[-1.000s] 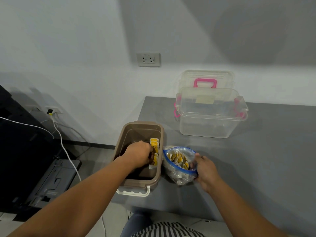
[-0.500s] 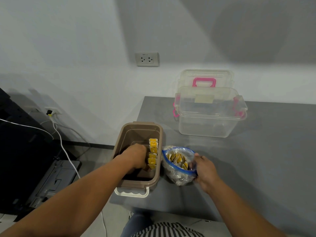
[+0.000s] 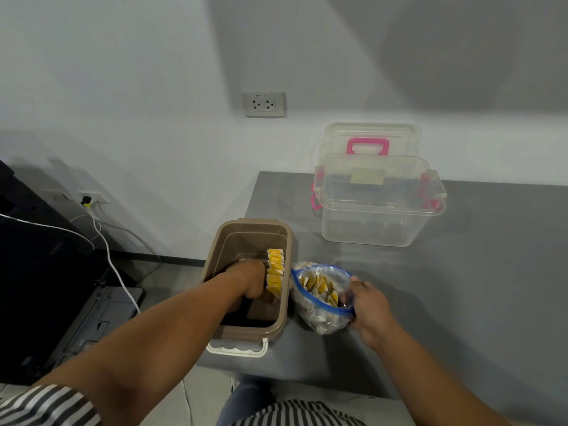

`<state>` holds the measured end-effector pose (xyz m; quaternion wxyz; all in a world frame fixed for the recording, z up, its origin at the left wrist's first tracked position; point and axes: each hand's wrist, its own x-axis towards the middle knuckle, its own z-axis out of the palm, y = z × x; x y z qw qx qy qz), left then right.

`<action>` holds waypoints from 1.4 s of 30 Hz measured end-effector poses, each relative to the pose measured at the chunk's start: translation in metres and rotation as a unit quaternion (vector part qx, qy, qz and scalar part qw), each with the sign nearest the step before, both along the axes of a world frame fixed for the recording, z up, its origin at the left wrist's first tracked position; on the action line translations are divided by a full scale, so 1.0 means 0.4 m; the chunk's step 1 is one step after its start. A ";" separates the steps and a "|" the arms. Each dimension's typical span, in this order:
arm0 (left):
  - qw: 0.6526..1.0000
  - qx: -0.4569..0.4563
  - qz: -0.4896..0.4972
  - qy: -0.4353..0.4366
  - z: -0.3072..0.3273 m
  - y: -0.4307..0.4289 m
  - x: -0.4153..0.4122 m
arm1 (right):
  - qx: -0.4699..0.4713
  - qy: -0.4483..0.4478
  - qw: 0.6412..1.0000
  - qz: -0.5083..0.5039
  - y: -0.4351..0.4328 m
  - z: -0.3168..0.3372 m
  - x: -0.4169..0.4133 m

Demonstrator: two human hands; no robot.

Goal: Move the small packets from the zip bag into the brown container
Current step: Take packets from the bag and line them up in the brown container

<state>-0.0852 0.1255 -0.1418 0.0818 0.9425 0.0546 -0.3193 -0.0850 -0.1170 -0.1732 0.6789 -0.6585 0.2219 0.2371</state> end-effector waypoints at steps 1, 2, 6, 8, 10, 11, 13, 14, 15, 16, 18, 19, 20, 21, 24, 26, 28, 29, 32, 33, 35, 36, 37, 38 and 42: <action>1.000 -0.004 0.003 -0.002 -0.004 0.002 0.003 | 0.000 0.000 1.000 0.001 0.000 0.001 0.000; 1.000 -0.004 0.005 -0.001 -0.006 0.004 0.004 | 0.000 0.000 1.000 0.001 0.000 0.000 0.001; 1.000 -0.007 0.004 0.003 -0.012 0.006 0.007 | -0.004 -0.001 1.000 0.003 0.002 0.001 0.003; 1.000 -0.013 0.005 0.017 -0.007 0.007 0.009 | -0.007 0.000 1.000 0.010 -0.001 0.005 0.001; 1.000 -0.012 0.002 0.028 0.001 0.012 0.009 | -0.013 -0.004 1.000 0.020 -0.004 0.012 -0.002; 1.000 -0.016 0.002 0.026 0.007 0.014 0.009 | -0.016 -0.007 1.000 0.023 -0.005 0.015 -0.004; 0.999 -0.036 0.008 0.011 0.021 0.019 0.009 | -0.017 -0.011 0.999 0.026 -0.007 0.018 -0.003; 0.999 -0.040 0.009 0.006 0.029 0.022 0.009 | -0.015 -0.012 0.999 0.026 -0.007 0.018 -0.003; 0.999 -0.034 0.003 0.003 0.039 0.024 0.010 | -0.013 -0.011 1.000 0.026 -0.006 0.020 -0.004; 1.000 -0.025 -0.004 -0.002 0.049 0.026 0.012 | -0.013 -0.011 0.999 0.027 -0.006 0.019 -0.004; 1.000 -0.020 -0.005 -0.019 0.072 0.030 0.015 | -0.015 -0.013 0.999 0.032 -0.007 0.019 -0.008; 0.999 -0.022 -0.001 -0.030 0.084 0.030 0.015 | -0.017 -0.015 0.999 0.035 -0.007 0.020 -0.011; 0.999 -0.023 0.003 -0.045 0.100 0.029 0.014 | -0.018 -0.017 0.999 0.037 -0.009 0.018 -0.013; 0.998 -0.023 0.007 -0.065 0.118 0.023 0.013 | -0.018 -0.021 0.999 0.039 -0.009 0.020 -0.016; 0.987 -0.016 0.016 -0.158 0.182 -0.011 0.005 | -0.033 -0.039 0.998 0.041 -0.013 0.019 -0.020; 0.974 -0.041 0.022 -0.223 0.224 -0.053 -0.009 | -0.051 -0.052 0.996 0.043 -0.016 0.020 -0.024; 0.961 -0.117 0.011 -0.251 0.255 -0.108 -0.026 | -0.064 -0.059 0.995 0.048 -0.019 0.021 -0.027; 0.958 -0.145 -0.007 -0.247 0.259 -0.138 -0.033 | -0.065 -0.061 0.995 0.048 -0.020 0.023 -0.028; 0.961 -0.124 -0.084 -0.231 0.218 -0.221 -0.037 | -0.077 -0.068 0.993 0.051 -0.029 0.022 -0.028; 0.961 -0.114 -0.104 -0.229 0.197 -0.244 -0.036 | -0.079 -0.072 0.993 0.049 -0.031 0.021 -0.026; 0.957 -0.091 -0.150 -0.231 0.148 -0.279 -0.033 | -0.072 -0.079 0.993 0.039 -0.036 0.014 -0.023; 0.955 -0.067 -0.174 -0.232 0.125 -0.292 -0.033 | -0.069 -0.081 0.994 0.034 -0.039 0.010 -0.022; 0.953 -0.042 -0.190 -0.232 0.104 -0.300 -0.034 | -0.068 -0.081 0.994 0.028 -0.042 0.009 -0.022; 0.953 -0.020 -0.197 -0.231 0.083 -0.306 -0.034 | -0.067 -0.082 0.994 0.023 -0.045 0.007 -0.023; 0.949 0.022 -0.199 -0.243 0.034 -0.317 -0.039 | -0.039 -0.095 0.995 -0.009 -0.063 0.012 -0.031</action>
